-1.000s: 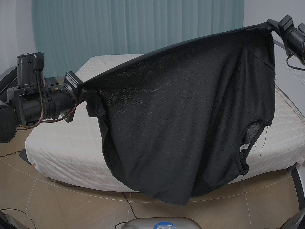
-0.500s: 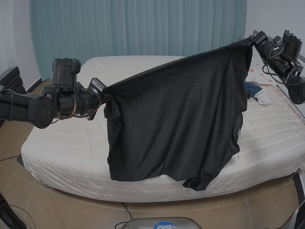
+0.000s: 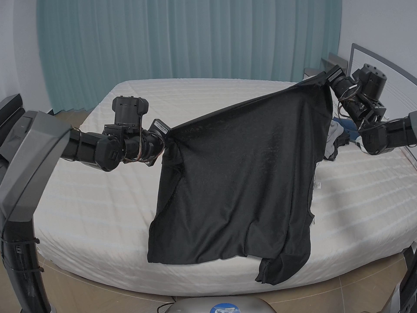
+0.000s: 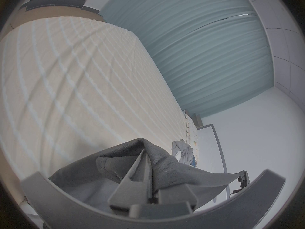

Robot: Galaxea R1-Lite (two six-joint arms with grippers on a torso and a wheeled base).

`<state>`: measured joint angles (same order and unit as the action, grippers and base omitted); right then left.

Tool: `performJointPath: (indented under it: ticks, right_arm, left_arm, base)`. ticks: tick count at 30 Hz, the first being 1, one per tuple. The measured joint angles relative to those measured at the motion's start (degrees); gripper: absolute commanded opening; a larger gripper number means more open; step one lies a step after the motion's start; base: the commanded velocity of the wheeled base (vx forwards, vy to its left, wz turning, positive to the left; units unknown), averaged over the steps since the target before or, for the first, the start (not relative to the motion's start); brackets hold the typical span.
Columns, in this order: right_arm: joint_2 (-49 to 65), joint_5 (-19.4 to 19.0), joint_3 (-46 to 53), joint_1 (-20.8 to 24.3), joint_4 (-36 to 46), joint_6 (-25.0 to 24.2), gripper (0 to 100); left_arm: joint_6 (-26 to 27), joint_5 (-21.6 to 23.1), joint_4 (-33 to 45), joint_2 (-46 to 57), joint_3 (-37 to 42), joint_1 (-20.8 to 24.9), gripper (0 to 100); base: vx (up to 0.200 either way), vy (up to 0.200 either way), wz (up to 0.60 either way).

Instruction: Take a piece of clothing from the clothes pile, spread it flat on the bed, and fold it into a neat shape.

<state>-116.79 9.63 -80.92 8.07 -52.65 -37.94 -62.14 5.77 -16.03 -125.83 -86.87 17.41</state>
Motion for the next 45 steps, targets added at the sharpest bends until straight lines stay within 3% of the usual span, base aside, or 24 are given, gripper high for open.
performJointPath:
  ticks: [8,16,17,18,27,36,45]
  right_arm:
    - [-10.03,2.84,-2.79,0.91,-2.39,0.17,0]
    - [-20.22,5.42,-7.34,1.10,-3.67,0.28,0]
    - [-21.47,5.45,-7.63,1.11,-3.68,0.39,100]
    - [-22.65,5.45,-7.86,1.13,-3.71,0.48,100]
    - [-30.60,5.08,-6.97,1.57,-3.49,1.29,100]
    - [-31.31,4.35,-1.57,0.48,2.38,3.18,100]
    - [-25.00,-2.79,13.64,-0.52,3.17,2.72,100]
  left_arm:
    - [-0.38,-1.32,-0.06,-8.81,-6.60,0.15,0]
    - [-4.86,-3.74,0.24,-17.49,-15.30,0.76,0]
    - [-5.13,-4.07,0.40,-18.60,-16.21,0.84,0]
    - [-5.35,-4.35,0.46,-19.68,-17.09,0.89,100]
    - [-5.39,-5.25,3.94,-25.86,-22.36,0.63,100]
    - [-0.62,-8.58,17.73,-27.54,-25.50,-1.23,100]
    - [0.45,-5.77,21.53,-26.08,-27.27,-4.05,100]
  base:
    - [0.000,0.000,0.00]
    - [0.000,0.000,0.00]
    - [0.000,0.000,0.00]
    - [0.000,0.000,0.00]
    - [0.000,0.000,0.00]
    - [0.000,0.000,0.00]
    - [0.000,0.000,0.00]
